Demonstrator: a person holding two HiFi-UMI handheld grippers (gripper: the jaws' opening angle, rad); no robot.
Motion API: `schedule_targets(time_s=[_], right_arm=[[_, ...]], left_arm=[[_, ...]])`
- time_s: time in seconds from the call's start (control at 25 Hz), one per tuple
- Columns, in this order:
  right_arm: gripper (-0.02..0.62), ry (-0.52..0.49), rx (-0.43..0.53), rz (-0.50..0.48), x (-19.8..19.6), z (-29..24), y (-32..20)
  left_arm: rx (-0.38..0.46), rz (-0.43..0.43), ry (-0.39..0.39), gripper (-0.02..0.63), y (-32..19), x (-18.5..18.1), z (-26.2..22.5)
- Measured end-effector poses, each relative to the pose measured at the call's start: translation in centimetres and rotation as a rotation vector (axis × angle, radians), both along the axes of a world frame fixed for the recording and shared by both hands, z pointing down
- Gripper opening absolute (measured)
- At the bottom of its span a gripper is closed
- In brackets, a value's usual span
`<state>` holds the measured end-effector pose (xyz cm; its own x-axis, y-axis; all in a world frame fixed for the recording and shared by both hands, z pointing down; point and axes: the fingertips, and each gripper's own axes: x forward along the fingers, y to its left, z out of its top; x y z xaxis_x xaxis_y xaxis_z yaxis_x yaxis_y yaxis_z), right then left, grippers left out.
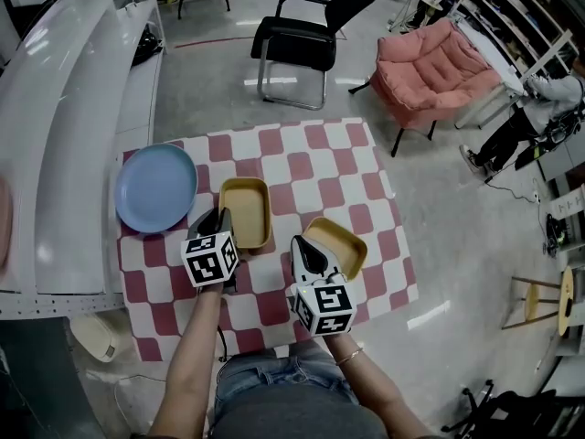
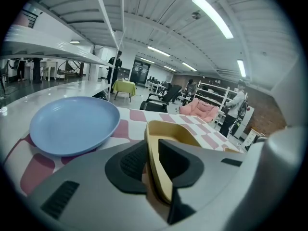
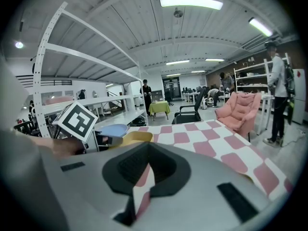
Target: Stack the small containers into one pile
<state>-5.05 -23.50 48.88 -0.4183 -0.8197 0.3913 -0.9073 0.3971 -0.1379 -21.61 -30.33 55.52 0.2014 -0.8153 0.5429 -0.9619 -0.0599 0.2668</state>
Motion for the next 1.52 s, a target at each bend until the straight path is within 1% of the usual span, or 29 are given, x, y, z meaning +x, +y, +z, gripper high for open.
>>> schedule_targets(time_s=[0.2, 0.36, 0.44, 0.52, 0.6, 0.68, 0.76, 1.0, 1.16, 1.36, 1.52], right_arm=[[0.009, -0.006, 0.006, -0.011, 0.3, -0.1, 0.4], [0.009, -0.014, 0.014, -0.018, 0.4, -0.2, 0.8], [0.009, -0.018, 0.015, -0.015, 0.7, -0.2, 1.1], [0.009, -0.02, 0.016, -0.007, 1.3, -0.2, 1.4], [0.009, -0.02, 0.017, 0.009, 2.4, -0.2, 1.6], [0.009, -0.016, 0.017, 0.036, 3.8, -0.1, 1.8], [0.009, -0.011, 0.013, 0.063, 5.3, 0.0, 2.0], [0.009, -0.012, 0.004, 0.111, 9.3, 0.1, 2.7], [0.009, -0.023, 0.009, 0.12, 11.9, -0.1, 2.9], [0.009, -0.033, 0.028, 0.072, 14.3, -0.9, 2.5], [0.009, -0.047, 0.031, 0.009, 16.3, -0.9, 2.1]], left_arm=[[0.012, -0.016, -0.02, 0.083, 0.7, -0.2, -0.5], [-0.012, -0.011, -0.016, 0.137, 1.2, -0.2, 0.2], [-0.017, -0.021, -0.019, 0.141, 1.3, -0.3, 0.3], [0.0, -0.028, -0.046, 0.15, 1.5, -0.3, -0.4], [0.036, -0.016, -0.085, 0.152, 1.7, 0.4, -1.6], [0.069, 0.005, -0.098, 0.152, 1.9, 1.7, -2.8], [0.084, 0.025, -0.088, 0.151, 2.2, 3.4, -3.5], [0.092, 0.077, -0.066, 0.151, 3.9, 8.8, -4.3], [0.081, 0.102, -0.065, 0.15, 5.3, 12.2, -4.1], [0.064, 0.07, -0.065, 0.15, 6.7, 15.1, -3.9], [0.058, -0.001, -0.065, 0.149, 8.2, 16.7, -3.8]])
